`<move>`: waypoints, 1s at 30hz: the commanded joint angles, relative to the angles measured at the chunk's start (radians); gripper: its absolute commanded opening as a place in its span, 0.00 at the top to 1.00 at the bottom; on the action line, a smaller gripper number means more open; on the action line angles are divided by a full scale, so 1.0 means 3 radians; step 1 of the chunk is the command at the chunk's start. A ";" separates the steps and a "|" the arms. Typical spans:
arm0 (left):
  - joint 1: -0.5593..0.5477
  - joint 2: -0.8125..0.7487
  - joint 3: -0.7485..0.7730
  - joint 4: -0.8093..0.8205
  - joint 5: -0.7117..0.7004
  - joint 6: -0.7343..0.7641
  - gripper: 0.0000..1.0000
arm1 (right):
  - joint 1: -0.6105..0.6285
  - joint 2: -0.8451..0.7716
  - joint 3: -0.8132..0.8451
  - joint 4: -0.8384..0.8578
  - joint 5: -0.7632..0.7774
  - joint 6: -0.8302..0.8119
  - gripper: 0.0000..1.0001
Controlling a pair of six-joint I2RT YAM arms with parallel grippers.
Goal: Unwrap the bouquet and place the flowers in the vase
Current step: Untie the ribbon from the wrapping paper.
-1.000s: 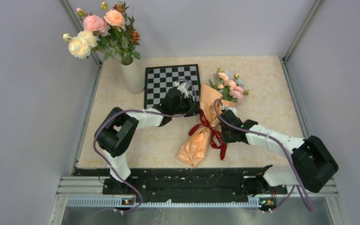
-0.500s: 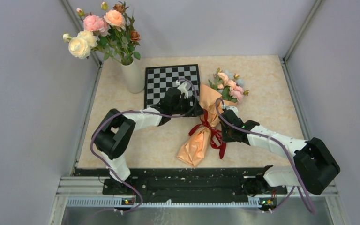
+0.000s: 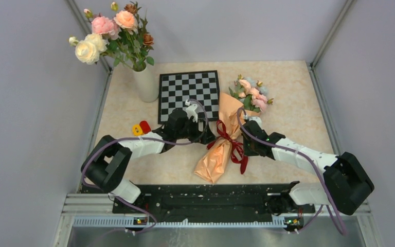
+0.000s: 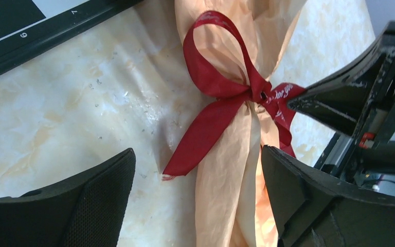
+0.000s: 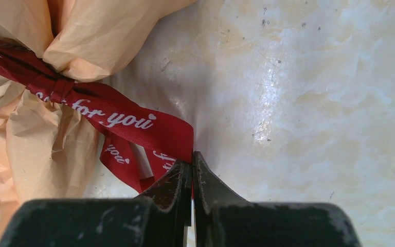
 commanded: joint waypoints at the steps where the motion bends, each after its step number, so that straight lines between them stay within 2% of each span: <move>1: -0.0014 -0.0230 -0.0088 0.0249 0.0116 0.0328 0.06 | 0.0043 -0.0098 -0.0003 0.0087 0.0010 -0.0005 1.00; 12: -0.0177 0.0085 0.0261 0.0261 -0.0054 0.0470 0.15 | 0.0043 -0.0087 0.0022 0.0067 0.0019 -0.0006 1.00; 20: -0.0252 0.0328 0.0387 0.0362 -0.0077 0.0396 0.32 | 0.0046 -0.0092 0.0007 0.0069 0.0037 0.0003 1.00; 30: -0.0341 0.0467 0.0404 0.0372 -0.0227 0.0385 0.42 | 0.0043 -0.0092 -0.0013 0.0085 0.0047 0.0000 1.00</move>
